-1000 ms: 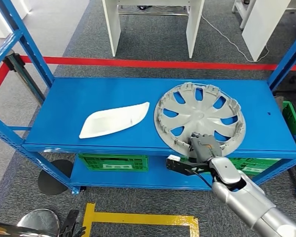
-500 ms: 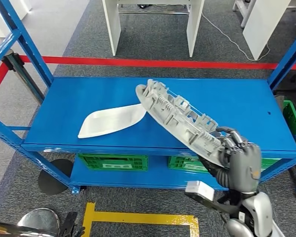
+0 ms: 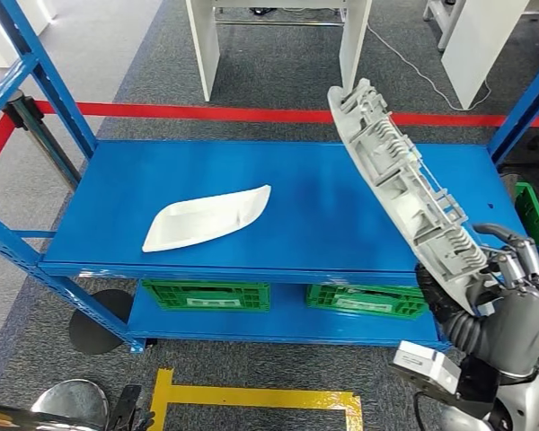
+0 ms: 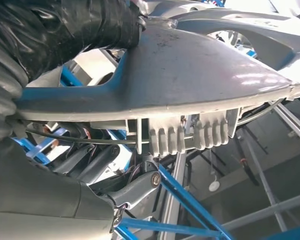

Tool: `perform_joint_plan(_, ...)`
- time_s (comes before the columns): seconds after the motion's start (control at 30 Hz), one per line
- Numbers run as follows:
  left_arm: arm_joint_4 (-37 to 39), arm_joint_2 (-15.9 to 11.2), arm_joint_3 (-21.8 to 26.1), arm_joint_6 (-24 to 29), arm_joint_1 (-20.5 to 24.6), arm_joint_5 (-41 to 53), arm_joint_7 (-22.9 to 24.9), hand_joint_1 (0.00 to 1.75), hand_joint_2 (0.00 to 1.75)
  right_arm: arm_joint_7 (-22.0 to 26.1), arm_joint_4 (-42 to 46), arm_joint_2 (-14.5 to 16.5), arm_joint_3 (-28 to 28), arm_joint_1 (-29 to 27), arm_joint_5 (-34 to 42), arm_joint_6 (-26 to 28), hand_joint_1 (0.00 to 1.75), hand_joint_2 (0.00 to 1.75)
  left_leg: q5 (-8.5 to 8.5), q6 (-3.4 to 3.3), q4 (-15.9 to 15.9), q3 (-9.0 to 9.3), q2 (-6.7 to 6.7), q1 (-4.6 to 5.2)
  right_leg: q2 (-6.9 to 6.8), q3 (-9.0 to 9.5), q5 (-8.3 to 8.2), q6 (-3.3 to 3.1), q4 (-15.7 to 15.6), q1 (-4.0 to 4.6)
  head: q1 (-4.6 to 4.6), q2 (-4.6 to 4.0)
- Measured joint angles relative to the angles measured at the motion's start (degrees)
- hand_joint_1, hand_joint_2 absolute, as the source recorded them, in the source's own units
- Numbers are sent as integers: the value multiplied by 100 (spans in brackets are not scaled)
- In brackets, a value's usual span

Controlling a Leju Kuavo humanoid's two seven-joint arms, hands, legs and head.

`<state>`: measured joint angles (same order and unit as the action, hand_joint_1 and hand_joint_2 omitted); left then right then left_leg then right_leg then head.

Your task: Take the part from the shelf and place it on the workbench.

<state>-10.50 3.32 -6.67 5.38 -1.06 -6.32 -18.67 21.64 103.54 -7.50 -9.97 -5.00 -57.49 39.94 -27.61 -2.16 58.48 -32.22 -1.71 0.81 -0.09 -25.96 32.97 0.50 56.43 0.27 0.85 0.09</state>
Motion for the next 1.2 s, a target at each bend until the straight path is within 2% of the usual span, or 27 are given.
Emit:
perform_joint_plan(0.27,1,9,0,17,-1,1,-43,0,175,457,187,238,249,-65,257,0,175,175,0,0,-1,1,0,-2,-1,-11,0,0,0,2,0,0)
perform_joint_plan(0.6,1,15,30,-244,-10,-99,-332,0,175,1600,590,580,489,-272,1227,-2,175,175,0,0,-2,0,0,-1,0,-5,1,0,0,2,0,0)
perform_joint_plan(0.8,1,31,125,279,-9,-134,-717,0,175,1803,920,660,488,-440,1265,-3,175,175,0,0,-3,1,0,-1,-1,-13,1,0,0,2,0,0)
perform_joint_plan(0.83,1,36,131,281,-10,-137,-769,0,131,1804,973,666,487,-471,1265,-3,175,175,0,0,-3,1,0,-1,-1,-13,1,0,0,2,0,0)
perform_joint_plan(0.93,1,44,142,35,-14,-138,-784,0,131,1804,1089,670,466,-535,1288,-5,175,175,0,0,-3,1,1,-1,1,-12,1,0,0,2,0,0)
perform_joint_plan(0.97,1,45,142,-58,-15,-121,-788,0,175,1804,1110,670,448,-547,1292,-6,175,175,0,0,-3,1,1,-1,1,-12,1,0,0,1,0,0)
perform_joint_plan(1.2,1,46,109,-292,-22,71,-887,0,175,1805,1240,670,372,-718,1380,-6,175,175,0,0,-2,1,0,-1,-1,-13,1,0,0,1,0,0)
